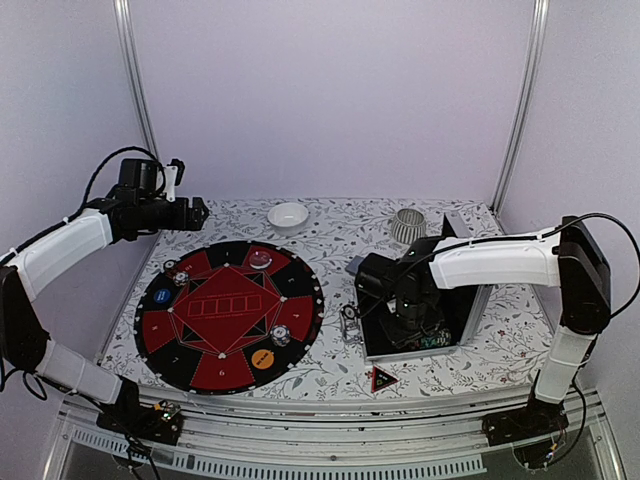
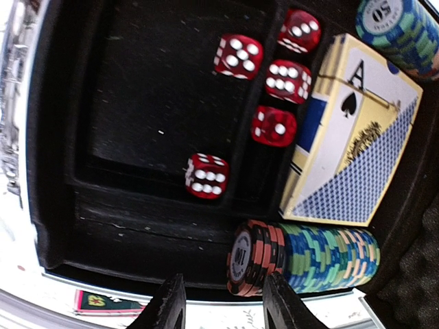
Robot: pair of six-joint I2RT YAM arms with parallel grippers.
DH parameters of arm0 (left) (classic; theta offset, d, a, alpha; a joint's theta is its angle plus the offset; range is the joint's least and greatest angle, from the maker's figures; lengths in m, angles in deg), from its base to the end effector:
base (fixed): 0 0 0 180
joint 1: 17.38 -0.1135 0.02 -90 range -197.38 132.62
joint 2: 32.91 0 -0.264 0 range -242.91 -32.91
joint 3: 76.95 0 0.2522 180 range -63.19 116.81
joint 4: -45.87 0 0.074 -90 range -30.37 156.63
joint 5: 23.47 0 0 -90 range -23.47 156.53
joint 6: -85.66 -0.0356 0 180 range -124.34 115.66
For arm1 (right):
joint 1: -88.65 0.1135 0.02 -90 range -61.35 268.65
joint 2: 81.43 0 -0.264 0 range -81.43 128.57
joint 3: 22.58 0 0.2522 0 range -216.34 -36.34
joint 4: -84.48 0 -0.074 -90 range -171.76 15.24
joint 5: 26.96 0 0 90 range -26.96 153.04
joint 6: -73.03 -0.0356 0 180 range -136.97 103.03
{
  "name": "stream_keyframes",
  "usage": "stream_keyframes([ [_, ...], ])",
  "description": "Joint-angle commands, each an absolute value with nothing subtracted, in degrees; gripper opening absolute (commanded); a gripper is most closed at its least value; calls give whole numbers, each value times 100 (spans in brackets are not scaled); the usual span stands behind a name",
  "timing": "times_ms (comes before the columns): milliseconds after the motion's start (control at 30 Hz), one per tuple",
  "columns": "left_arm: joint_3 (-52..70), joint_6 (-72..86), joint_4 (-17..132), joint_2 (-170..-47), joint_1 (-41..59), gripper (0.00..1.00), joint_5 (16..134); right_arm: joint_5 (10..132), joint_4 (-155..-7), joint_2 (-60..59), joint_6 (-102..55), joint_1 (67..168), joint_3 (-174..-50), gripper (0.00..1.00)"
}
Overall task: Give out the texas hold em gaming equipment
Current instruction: Pick up the pile of poker chips from the chip case.
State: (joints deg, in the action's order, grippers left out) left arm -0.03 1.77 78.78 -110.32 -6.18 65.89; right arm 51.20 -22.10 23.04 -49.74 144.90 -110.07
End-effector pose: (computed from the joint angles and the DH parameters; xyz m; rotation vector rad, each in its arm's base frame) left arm 0.3004 -0.0591 0.3087 0.0893 2.1563 -0.1630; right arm 0.1874 0.2673 0.1866 -0.6101 2.9303 -0.2287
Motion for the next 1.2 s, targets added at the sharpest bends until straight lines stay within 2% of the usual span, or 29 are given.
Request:
stream_keyframes([
  [0, -52, 137, 7879, -11089, -569, 98, 6625, 5421, -2572, 2306, -4923, 14525, -10929, 40],
  [1167, -34, 93, 7879, -11130, -565, 97, 6711, 4595, -1968, 2508, -5019, 14523, -11214, 39],
])
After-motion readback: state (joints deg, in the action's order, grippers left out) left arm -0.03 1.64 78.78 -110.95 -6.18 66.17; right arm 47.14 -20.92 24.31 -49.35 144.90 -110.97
